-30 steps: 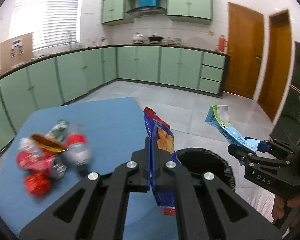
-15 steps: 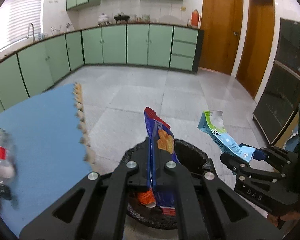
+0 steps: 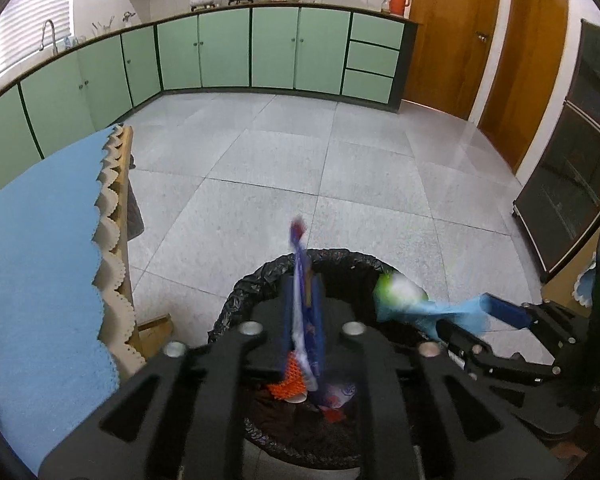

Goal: Collect trash
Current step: 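Carry the blue snack bag and milk carton over the bin and release both, then move both tools back over the remaining trash on the table, then grasp the red paper cup with the left gripper while the right gripper grasps the plastic bottle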

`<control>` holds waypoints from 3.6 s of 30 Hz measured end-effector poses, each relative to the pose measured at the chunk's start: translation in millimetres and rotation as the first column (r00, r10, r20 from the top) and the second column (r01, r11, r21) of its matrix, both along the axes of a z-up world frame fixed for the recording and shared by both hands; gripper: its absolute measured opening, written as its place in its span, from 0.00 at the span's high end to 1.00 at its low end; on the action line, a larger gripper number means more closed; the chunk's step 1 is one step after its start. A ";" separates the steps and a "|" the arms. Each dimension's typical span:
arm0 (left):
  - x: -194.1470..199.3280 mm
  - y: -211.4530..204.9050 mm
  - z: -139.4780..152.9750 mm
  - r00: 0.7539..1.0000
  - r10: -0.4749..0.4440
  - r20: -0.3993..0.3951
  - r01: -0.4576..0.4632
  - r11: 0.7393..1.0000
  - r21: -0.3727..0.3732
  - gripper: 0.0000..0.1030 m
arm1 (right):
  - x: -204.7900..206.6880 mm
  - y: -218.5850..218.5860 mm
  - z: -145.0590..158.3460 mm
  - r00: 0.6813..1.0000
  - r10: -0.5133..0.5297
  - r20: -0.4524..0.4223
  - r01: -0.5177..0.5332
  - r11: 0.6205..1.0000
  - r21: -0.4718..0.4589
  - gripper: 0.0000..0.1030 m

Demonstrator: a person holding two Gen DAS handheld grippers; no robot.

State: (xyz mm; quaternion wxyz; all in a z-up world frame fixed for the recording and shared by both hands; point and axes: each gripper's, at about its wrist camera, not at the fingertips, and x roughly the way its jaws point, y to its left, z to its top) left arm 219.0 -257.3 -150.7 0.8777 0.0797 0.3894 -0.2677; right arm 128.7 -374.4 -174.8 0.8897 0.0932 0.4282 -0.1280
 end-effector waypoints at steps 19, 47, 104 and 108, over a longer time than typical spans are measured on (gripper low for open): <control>-39.6 58.6 72.1 0.991 0.063 0.121 -0.049 0.992 -0.114 0.37 | -28.2 14.0 54.5 0.989 -0.034 0.145 0.040 0.998 -0.043 0.09; -105.2 318.5 119.0 0.808 0.498 0.315 -0.504 0.861 -0.068 0.26 | -2.8 222.8 119.4 0.884 0.310 0.351 -0.294 0.951 -0.100 0.06; -16.2 403.6 78.8 0.782 0.588 0.208 -0.581 0.808 -0.099 0.90 | 66.3 334.3 82.5 0.853 0.457 0.253 -0.455 0.888 -0.073 0.10; -30.6 409.7 81.8 0.762 0.608 0.222 -0.593 0.793 -0.137 0.93 | 64.7 339.4 80.9 0.848 0.470 0.247 -0.466 0.881 -0.078 0.10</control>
